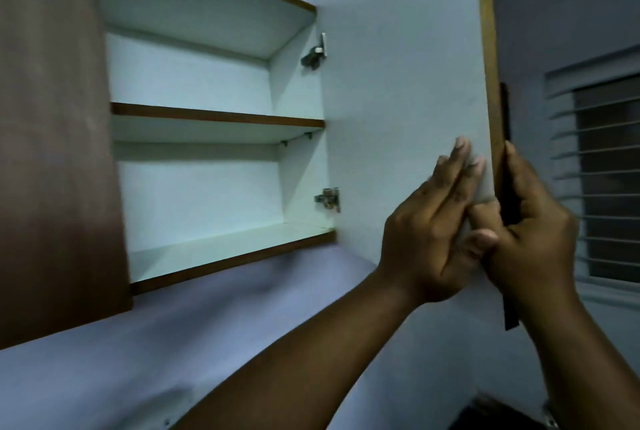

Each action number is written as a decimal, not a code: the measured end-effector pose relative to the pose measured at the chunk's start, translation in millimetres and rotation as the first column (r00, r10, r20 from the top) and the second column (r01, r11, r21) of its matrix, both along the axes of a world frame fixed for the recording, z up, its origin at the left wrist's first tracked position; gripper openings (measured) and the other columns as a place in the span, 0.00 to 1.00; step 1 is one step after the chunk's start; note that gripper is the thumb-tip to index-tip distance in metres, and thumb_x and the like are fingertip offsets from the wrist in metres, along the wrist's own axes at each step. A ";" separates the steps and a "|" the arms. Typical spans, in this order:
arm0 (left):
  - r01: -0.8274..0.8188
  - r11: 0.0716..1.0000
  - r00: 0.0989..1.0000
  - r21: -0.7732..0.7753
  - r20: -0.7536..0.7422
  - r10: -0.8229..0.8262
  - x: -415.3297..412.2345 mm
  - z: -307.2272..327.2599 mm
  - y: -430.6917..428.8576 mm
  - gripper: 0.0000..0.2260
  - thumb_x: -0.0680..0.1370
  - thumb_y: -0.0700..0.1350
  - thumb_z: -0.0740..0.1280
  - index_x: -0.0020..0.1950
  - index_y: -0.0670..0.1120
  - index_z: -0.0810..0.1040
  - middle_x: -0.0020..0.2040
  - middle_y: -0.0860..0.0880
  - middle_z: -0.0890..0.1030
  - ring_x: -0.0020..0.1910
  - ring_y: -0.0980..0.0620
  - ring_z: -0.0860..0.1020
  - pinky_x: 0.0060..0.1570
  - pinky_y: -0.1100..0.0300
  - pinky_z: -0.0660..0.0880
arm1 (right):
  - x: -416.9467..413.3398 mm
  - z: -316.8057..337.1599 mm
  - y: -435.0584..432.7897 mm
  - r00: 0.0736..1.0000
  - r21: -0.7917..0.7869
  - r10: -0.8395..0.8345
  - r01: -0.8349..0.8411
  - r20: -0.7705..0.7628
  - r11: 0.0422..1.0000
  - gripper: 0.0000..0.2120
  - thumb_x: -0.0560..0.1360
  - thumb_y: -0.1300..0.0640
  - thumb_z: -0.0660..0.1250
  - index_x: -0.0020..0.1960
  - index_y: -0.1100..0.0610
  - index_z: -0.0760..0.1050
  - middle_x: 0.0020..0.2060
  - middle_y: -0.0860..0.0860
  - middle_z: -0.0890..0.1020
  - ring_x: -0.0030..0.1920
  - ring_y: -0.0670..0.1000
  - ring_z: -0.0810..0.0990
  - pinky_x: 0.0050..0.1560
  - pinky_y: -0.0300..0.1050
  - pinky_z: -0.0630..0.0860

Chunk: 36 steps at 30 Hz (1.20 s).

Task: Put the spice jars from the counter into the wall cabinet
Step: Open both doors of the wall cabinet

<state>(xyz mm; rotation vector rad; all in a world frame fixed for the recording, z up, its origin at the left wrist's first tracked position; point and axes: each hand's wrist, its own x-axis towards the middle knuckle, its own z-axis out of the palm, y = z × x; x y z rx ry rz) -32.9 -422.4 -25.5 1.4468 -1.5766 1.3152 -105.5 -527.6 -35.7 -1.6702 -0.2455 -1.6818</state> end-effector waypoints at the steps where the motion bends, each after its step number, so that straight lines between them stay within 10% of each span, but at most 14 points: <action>1: -0.032 0.999 0.999 0.002 0.013 0.032 4.8 -0.9 -18.0 0.32 0.83 0.57 0.55 0.79 0.35 0.65 0.81 0.37 0.62 0.82 0.44 0.60 0.73 0.45 0.70 | 3.1 0.4 -15.9 1.000 0.010 0.019 -0.019 -0.008 1.000 0.30 0.78 0.51 0.62 0.79 0.54 0.66 0.69 0.49 0.78 0.61 0.43 0.81 0.63 0.40 0.78; 4: -0.135 0.991 0.990 0.022 0.031 0.135 16.2 -7.3 -71.0 0.32 0.81 0.57 0.57 0.80 0.39 0.64 0.82 0.40 0.61 0.83 0.44 0.56 0.75 0.46 0.67 | 13.2 0.9 -67.6 0.998 0.037 0.063 -0.063 -0.001 0.997 0.30 0.78 0.50 0.62 0.78 0.56 0.67 0.69 0.49 0.77 0.63 0.37 0.79 0.64 0.37 0.77; 10: -0.337 0.938 0.941 0.081 0.075 0.331 36.9 -9.5 -130.4 0.35 0.81 0.63 0.60 0.81 0.43 0.63 0.83 0.42 0.58 0.84 0.44 0.52 0.80 0.48 0.58 | 40.4 -0.1 -137.8 0.990 0.116 0.140 -0.137 -0.018 0.984 0.24 0.82 0.70 0.61 0.77 0.64 0.67 0.72 0.58 0.76 0.71 0.54 0.77 0.71 0.60 0.74; 18: -0.444 0.856 0.889 0.265 0.250 0.384 56.8 11.7 -97.4 0.35 0.80 0.65 0.63 0.81 0.46 0.65 0.83 0.46 0.60 0.83 0.45 0.55 0.78 0.46 0.60 | 50.9 0.1 -136.6 0.994 0.076 -0.092 0.096 -0.050 0.992 0.32 0.79 0.58 0.64 0.81 0.55 0.60 0.75 0.54 0.72 0.73 0.53 0.73 0.71 0.61 0.73; 21: -0.570 0.789 0.808 0.228 0.329 0.489 71.7 25.4 -40.4 0.33 0.80 0.65 0.63 0.79 0.48 0.69 0.82 0.47 0.64 0.82 0.43 0.58 0.78 0.45 0.59 | 57.4 0.8 -91.3 0.954 -0.028 -0.249 0.258 0.168 0.966 0.32 0.78 0.54 0.65 0.80 0.59 0.63 0.76 0.57 0.70 0.77 0.57 0.68 0.74 0.62 0.68; 24: -0.682 0.714 0.716 0.160 0.350 0.604 80.8 29.6 33.2 0.30 0.81 0.62 0.63 0.79 0.48 0.70 0.82 0.45 0.64 0.82 0.41 0.58 0.78 0.43 0.57 | 76.2 2.0 -20.5 0.950 -0.157 -0.094 0.145 0.297 0.977 0.27 0.76 0.58 0.66 0.73 0.64 0.72 0.72 0.60 0.75 0.75 0.59 0.72 0.70 0.64 0.71; 28: -0.820 0.568 0.555 0.071 0.343 0.758 81.3 28.4 128.4 0.27 0.80 0.58 0.62 0.76 0.47 0.73 0.81 0.45 0.67 0.81 0.41 0.61 0.77 0.41 0.59 | 106.9 3.1 70.1 0.955 -0.188 0.242 -0.210 0.169 0.959 0.22 0.73 0.63 0.69 0.67 0.66 0.77 0.69 0.59 0.78 0.71 0.55 0.76 0.68 0.43 0.74; 36: -0.998 -0.015 -0.013 -0.067 -0.034 0.999 50.8 34.5 311.3 0.30 0.78 0.59 0.62 0.77 0.47 0.71 0.82 0.42 0.62 0.82 0.37 0.57 0.77 0.32 0.50 | 150.9 16.3 257.9 0.745 -0.116 0.654 -0.667 -0.132 0.736 0.21 0.74 0.55 0.70 0.65 0.59 0.79 0.62 0.53 0.83 0.62 0.51 0.81 0.63 0.49 0.78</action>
